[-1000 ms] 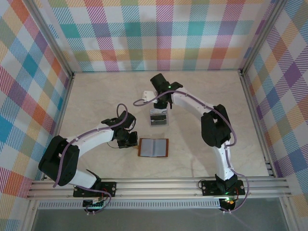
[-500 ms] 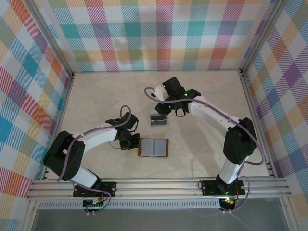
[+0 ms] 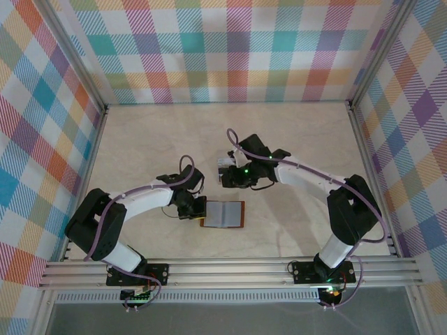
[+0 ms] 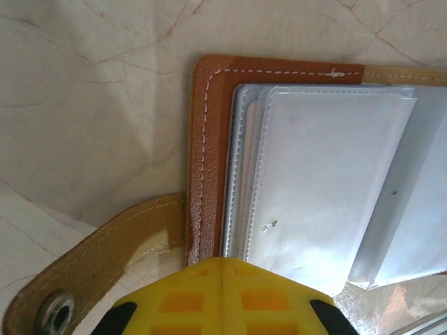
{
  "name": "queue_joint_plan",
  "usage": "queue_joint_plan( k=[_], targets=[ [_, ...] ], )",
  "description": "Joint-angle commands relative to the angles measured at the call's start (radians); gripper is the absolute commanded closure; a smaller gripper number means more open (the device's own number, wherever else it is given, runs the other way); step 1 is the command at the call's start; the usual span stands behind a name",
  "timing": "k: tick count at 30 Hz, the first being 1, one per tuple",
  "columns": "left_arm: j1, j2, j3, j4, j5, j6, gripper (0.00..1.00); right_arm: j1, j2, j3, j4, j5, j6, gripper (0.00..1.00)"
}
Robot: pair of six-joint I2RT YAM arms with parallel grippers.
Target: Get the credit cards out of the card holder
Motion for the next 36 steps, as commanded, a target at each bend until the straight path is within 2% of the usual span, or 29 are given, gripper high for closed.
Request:
queue_joint_plan(
  k=[1, 3, 5, 12, 25, 31, 36],
  targets=[
    [-0.011, 0.007, -0.024, 0.022, 0.026, -0.005, 0.94, 0.023, 0.027, -0.019, 0.034, -0.090, 0.116, 0.77],
    [-0.011, 0.007, -0.032, 0.030, 0.028, -0.010, 0.94, 0.036, 0.037, -0.041, 0.067, -0.112, 0.152, 0.79],
    [-0.011, 0.007, -0.045, 0.042, 0.029, -0.015, 0.94, 0.052, 0.060, -0.058, 0.095, -0.128, 0.200, 0.88],
    [-0.011, -0.006, -0.097, 0.097, 0.038, -0.055, 0.94, 0.127, 0.143, -0.052, 0.130, -0.110, 0.271, 0.92],
    [-0.011, -0.028, -0.135, 0.120, 0.043, -0.074, 0.95, 0.177, 0.297, 0.003, 0.110, -0.061, 0.305, 0.86],
    [-0.011, -0.029, -0.132, 0.110, 0.033, -0.068, 0.95, 0.183, 0.294, 0.023, -0.046, 0.072, 0.261, 0.76],
    [-0.011, -0.029, -0.123, 0.095, 0.023, -0.059, 0.95, 0.188, 0.273, 0.032, -0.118, 0.127, 0.244, 0.73]
  ],
)
